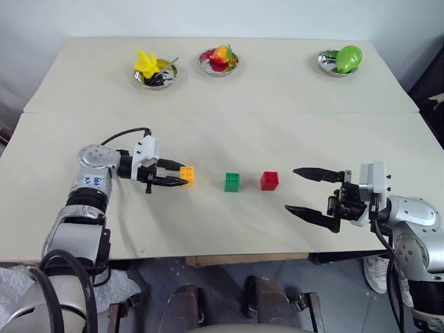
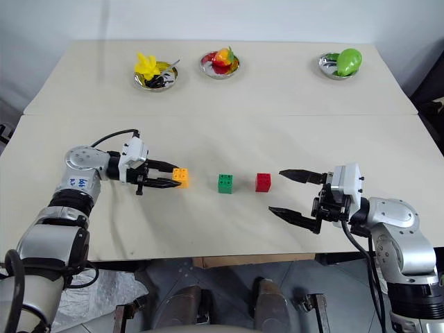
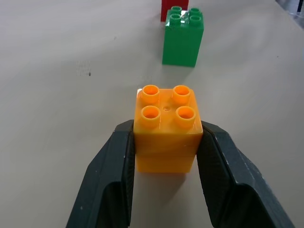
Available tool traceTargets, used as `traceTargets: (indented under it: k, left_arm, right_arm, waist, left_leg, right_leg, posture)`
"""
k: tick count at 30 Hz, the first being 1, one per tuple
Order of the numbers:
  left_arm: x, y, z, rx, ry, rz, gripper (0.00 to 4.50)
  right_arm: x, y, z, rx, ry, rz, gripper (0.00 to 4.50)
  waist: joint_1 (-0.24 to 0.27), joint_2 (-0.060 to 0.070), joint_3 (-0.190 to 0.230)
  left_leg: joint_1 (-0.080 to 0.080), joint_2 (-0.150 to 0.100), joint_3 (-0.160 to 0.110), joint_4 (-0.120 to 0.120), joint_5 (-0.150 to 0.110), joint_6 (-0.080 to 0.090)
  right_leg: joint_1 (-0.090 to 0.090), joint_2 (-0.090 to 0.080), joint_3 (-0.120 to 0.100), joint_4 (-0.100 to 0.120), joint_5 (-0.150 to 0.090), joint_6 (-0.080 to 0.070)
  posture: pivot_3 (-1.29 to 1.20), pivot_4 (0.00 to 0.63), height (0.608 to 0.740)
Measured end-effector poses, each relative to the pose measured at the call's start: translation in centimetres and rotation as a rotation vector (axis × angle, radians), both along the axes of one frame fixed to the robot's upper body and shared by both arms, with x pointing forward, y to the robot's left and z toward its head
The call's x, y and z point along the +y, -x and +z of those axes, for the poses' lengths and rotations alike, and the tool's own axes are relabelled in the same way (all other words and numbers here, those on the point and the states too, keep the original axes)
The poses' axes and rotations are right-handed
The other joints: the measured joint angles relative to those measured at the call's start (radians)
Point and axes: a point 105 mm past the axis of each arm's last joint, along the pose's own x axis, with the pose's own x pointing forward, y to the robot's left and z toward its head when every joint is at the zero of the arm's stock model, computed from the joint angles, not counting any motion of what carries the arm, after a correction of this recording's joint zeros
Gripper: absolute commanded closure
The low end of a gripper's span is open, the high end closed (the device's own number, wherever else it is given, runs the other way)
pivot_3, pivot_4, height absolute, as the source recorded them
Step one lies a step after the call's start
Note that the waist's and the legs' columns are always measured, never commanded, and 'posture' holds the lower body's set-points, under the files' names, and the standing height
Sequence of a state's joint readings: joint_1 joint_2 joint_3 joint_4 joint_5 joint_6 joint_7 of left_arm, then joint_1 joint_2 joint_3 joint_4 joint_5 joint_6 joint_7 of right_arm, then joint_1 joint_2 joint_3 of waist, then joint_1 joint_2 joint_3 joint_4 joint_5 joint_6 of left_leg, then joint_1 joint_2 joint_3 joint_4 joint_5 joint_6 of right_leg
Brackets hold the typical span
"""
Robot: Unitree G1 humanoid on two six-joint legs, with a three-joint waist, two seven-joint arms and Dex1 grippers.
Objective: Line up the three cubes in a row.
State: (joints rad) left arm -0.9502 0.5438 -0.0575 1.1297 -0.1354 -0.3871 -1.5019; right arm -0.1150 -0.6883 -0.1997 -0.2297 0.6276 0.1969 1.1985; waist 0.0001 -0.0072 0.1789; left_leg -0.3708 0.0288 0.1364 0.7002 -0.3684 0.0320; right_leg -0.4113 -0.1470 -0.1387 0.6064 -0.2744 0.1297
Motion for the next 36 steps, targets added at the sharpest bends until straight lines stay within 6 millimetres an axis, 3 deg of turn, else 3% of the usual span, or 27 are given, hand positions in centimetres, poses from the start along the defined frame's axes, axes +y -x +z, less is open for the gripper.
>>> traceTargets:
  k: [4, 13, 14, 19, 24, 27, 30, 36]
  left_arm:
    - [-0.5, -0.1, -0.1, 0.009, 0.013, -0.008, 3.03]
    - [-0.5, 0.0, -0.6, 0.051, -0.01, -0.007, 0.14]
    - [-0.2, 0.0, -0.4, 0.039, -0.002, 0.001, 0.02]
    - [3.8, 0.9, 0.7, -0.022, 0.033, 0.098, 0.02]
    - [9.0, 5.8, 0.4, -0.02, 0.076, 0.214, 0.02]
    - [9.5, 7.9, 0.2, -0.025, 0.133, 0.304, 0.02]
    - [9.5, 8.4, 0.9, -0.064, 0.139, 0.366, 0.02]
    - [8.9, 9.2, 2.4, -0.102, 0.198, 0.372, 0.02]
  right_arm:
    - [-0.3, 0.2, -0.3, 0.013, 0.006, -0.01, 0.0]
    - [-0.6, 0.5, -1.0, 0.024, 0.013, -0.01, 0.0]
    - [-0.6, 0.5, -1.1, 0.026, 0.014, -0.011, 0.0]
    - [-1.5, 0.7, -1.6, 0.032, 0.018, -0.013, 0.0]
    - [-4.2, 0.5, -1.7, 0.03, 0.036, -0.056, 0.0]
    - [-5.0, -0.1, -1.5, 0.039, -0.002, -0.07, 0.0]
    - [-4.9, -0.5, -1.0, 0.012, -0.019, -0.038, 0.0]
    - [-4.8, -1.1, -2.1, 0.013, 0.022, 0.025, 0.0]
  waist:
    - [0.004, 0.0, 0.0]
    - [-0.002, 0.0, 0.0]
    - [-0.002, 0.0, 0.0]
    - [-0.012, 0.0, 0.0]
    - [-0.026, 0.0, 0.0]
    - [-0.024, 0.0, 0.0]
    - [-0.003, 0.0, 0.0]
    - [-0.003, 0.001, 0.0]
  left_leg:
    - [0.0, 0.0, 0.0, 0.001, 0.0, 0.0]
    - [0.0, 0.0, 0.0, 0.001, 0.0, 0.0]
    - [0.0, 0.0, 0.0, 0.001, 0.0, 0.0]
    - [0.0, 0.001, -0.001, 0.0, 0.0, 0.0]
    - [0.001, 0.002, -0.007, 0.0, 0.0, 0.001]
    - [0.001, 0.004, -0.01, 0.001, -0.001, 0.001]
    - [0.002, 0.004, -0.011, 0.003, 0.0, 0.001]
    - [0.002, 0.004, -0.01, 0.003, 0.0, 0.001]
  right_leg:
    - [0.0, -0.001, 0.0, 0.0, 0.0, 0.0]
    - [0.0, 0.0, 0.0, 0.0, 0.0, 0.0]
    - [0.0, 0.0, 0.0, 0.0, 0.0, 0.0]
    - [-0.001, 0.0, 0.001, 0.0, 0.0, 0.0]
    - [-0.001, -0.001, 0.003, 0.0, 0.0, 0.0]
    - [0.0, -0.003, 0.003, 0.002, 0.0, 0.0]
    - [0.001, -0.003, 0.003, 0.004, 0.0, 0.0]
    - [0.001, -0.004, 0.003, 0.005, 0.0, 0.0]
  posture:
    - [0.0, 0.15, 0.74]
    - [0.0, 0.15, 0.74]
    - [0.0, 0.15, 0.74]
    - [0.0, 0.15, 0.74]
    - [0.0, 0.15, 0.74]
    - [0.0, 0.15, 0.74]
    - [0.0, 0.15, 0.74]
    - [0.0, 0.15, 0.74]
